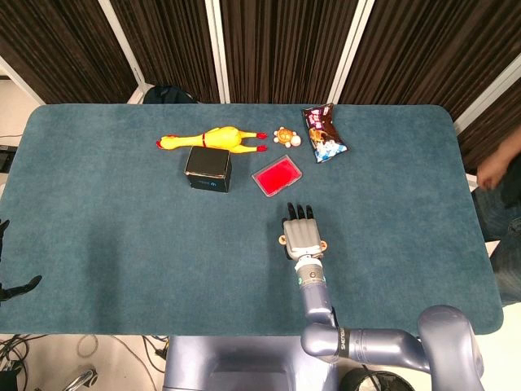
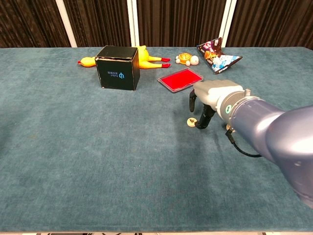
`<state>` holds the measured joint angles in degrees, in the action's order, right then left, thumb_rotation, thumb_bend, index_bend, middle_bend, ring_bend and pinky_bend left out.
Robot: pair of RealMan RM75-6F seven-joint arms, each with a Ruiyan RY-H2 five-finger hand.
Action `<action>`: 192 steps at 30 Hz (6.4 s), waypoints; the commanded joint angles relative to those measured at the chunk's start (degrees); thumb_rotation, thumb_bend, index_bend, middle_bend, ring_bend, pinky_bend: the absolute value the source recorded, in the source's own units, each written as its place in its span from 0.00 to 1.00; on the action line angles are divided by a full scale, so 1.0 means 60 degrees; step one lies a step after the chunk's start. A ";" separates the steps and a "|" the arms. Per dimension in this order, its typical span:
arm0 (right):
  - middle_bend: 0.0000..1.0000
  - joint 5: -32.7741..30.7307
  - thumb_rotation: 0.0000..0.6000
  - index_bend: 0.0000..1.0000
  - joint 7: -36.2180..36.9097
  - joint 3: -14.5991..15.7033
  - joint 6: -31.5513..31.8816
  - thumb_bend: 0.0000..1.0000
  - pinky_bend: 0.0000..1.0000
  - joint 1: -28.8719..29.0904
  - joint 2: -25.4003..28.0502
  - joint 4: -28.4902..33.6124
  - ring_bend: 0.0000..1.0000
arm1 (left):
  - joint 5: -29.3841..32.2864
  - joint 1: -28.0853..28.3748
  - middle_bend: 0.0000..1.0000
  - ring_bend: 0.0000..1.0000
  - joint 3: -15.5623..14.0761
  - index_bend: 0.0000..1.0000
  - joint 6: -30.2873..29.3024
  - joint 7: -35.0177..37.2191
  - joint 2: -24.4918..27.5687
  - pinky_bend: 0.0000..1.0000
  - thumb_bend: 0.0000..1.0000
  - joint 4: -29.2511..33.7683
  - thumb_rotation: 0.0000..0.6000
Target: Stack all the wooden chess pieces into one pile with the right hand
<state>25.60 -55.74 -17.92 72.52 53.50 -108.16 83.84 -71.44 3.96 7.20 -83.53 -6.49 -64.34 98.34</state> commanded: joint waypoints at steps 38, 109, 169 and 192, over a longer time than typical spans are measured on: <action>0.00 0.0347 1.00 0.49 0.0396 -0.0205 -0.0473 0.42 0.00 -0.0155 -0.0741 -0.1120 0.00 | 0.0146 0.0000 0.01 0.00 0.0048 0.05 -0.0012 -0.0071 -0.0022 0.15 0.01 0.0016 1.00; 0.00 0.0834 1.00 0.50 0.1018 0.0870 0.0422 0.42 0.00 -0.1634 0.2456 0.2461 0.00 | -0.0006 -0.0008 0.01 0.00 0.0013 0.05 -0.0126 -0.0213 -0.0082 0.15 0.01 -0.0019 1.00; 0.00 0.0647 1.00 0.44 0.0776 0.0832 0.0584 0.42 0.00 -0.1541 0.2430 0.2638 0.00 | -0.0004 -0.0018 0.01 0.00 0.0011 0.05 -0.0113 -0.0165 -0.0067 0.15 0.01 -0.0013 1.00; 0.00 0.6718 1.00 0.18 0.3701 0.3784 0.3579 0.40 0.00 -0.4893 0.6056 0.6021 0.00 | -0.0106 -0.0051 0.01 0.00 -0.0024 0.05 -0.0214 -0.0246 -0.0074 0.15 0.01 0.0017 1.00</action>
<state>59.07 -38.78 -0.50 90.33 29.46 -75.28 120.46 -72.08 3.65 7.06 -84.81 -7.97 -64.78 98.44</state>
